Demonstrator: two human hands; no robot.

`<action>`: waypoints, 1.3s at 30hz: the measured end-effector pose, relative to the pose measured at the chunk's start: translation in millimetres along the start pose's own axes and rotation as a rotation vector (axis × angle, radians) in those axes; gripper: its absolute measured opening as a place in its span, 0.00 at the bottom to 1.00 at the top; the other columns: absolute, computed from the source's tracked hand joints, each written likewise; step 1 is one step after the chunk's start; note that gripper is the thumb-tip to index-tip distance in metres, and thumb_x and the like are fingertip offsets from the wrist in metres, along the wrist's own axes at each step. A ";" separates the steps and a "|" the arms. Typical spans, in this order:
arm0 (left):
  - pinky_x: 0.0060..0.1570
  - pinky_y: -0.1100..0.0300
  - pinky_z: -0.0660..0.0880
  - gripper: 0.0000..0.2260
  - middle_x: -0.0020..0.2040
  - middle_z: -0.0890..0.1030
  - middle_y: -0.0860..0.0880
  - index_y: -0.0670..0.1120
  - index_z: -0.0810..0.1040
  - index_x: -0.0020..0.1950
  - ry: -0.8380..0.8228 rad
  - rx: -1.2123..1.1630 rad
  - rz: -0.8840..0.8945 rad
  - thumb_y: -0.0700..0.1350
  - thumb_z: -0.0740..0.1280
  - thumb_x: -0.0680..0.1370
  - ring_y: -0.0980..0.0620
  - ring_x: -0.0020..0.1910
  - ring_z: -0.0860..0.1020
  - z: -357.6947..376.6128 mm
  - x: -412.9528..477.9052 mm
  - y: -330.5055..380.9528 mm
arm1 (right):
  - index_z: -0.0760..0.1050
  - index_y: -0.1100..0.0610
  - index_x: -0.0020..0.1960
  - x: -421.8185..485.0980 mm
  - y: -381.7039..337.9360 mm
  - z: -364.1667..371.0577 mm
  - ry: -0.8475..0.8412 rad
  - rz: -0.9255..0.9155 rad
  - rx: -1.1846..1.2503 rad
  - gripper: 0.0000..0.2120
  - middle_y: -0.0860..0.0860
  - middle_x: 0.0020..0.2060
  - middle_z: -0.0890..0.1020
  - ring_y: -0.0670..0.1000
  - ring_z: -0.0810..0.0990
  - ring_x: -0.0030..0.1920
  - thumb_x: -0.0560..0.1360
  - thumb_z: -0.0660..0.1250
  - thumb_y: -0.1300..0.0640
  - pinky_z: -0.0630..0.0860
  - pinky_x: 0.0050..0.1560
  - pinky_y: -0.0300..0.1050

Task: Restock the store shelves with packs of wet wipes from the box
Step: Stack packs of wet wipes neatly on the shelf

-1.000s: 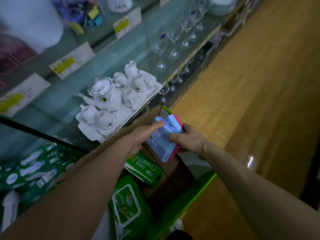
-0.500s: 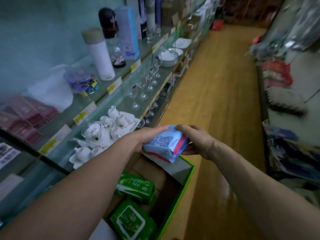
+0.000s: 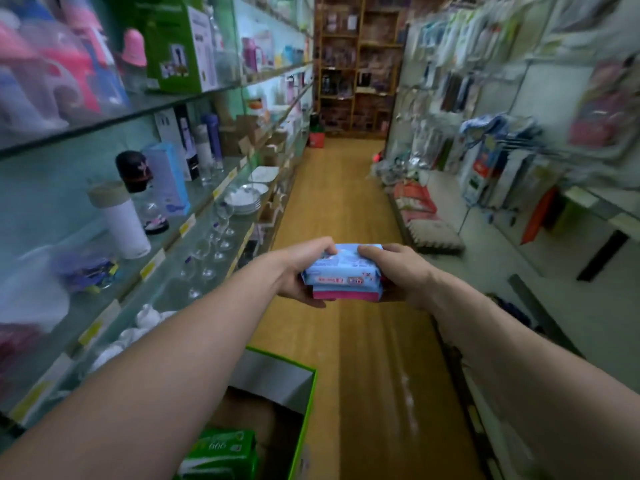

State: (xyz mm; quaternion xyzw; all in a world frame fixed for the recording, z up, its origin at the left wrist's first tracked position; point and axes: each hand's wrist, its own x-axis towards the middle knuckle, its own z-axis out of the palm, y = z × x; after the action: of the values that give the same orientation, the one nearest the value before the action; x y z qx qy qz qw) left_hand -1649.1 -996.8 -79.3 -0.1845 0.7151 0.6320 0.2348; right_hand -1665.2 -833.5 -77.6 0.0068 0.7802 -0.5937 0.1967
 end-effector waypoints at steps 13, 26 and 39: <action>0.50 0.47 0.78 0.13 0.47 0.81 0.41 0.44 0.75 0.55 -0.376 0.046 0.172 0.50 0.62 0.77 0.44 0.44 0.80 216.0 -46.2 116.9 | 0.74 0.59 0.63 -136.5 -12.2 -214.8 0.409 -0.090 0.121 0.20 0.57 0.46 0.84 0.52 0.83 0.36 0.77 0.67 0.47 0.78 0.31 0.43; 0.42 0.50 0.79 0.12 0.41 0.82 0.40 0.43 0.76 0.53 -0.705 0.056 0.195 0.49 0.62 0.76 0.42 0.40 0.80 488.4 -108.6 122.9 | 0.62 0.56 0.72 -320.3 70.4 -406.1 0.609 -0.033 0.016 0.30 0.52 0.49 0.78 0.50 0.82 0.42 0.76 0.68 0.47 0.81 0.37 0.46; 0.32 0.55 0.80 0.18 0.39 0.83 0.42 0.44 0.79 0.45 -0.921 0.220 0.124 0.59 0.66 0.75 0.45 0.33 0.81 677.1 -164.5 110.7 | 0.64 0.41 0.72 -481.0 128.3 -504.6 0.798 0.053 -0.572 0.33 0.45 0.64 0.70 0.46 0.74 0.58 0.72 0.73 0.56 0.71 0.55 0.36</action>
State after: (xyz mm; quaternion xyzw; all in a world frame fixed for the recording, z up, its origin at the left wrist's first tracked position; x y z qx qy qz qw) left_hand -1506.5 -316.8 43.3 0.1839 0.6092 0.5813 0.5071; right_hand -1341.0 -219.6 65.2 0.1990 0.9261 -0.3016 -0.1084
